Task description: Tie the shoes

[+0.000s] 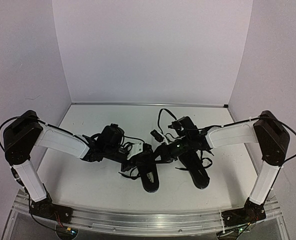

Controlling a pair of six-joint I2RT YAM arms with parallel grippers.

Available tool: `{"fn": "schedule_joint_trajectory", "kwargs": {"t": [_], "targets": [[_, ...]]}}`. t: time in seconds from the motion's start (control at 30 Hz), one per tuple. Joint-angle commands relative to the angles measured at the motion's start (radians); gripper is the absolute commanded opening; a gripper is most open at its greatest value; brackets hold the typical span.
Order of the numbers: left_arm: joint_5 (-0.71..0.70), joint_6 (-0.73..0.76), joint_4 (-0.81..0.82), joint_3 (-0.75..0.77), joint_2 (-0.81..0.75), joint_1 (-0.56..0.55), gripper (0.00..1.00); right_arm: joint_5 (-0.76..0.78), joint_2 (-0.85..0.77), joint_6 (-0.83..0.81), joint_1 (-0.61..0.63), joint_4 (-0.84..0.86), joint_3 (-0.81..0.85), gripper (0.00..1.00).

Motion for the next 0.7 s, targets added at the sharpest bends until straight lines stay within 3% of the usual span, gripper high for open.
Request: {"fn": "schedule_joint_trajectory", "kwargs": {"t": [0.0, 0.27, 0.67], "targets": [[0.01, -0.007, 0.036, 0.036, 0.0, -0.005, 0.0, -0.007, -0.011, -0.002, 0.007, 0.027, -0.016, 0.22], [0.017, -0.007, 0.033, 0.032, 0.003, -0.005, 0.0, 0.033, -0.027, -0.016, 0.007, 0.014, -0.036, 0.29], [0.021, -0.005, 0.024, 0.045, 0.007, -0.005, 0.0, 0.035, -0.031, -0.029, 0.007, 0.005, -0.017, 0.04]]}}
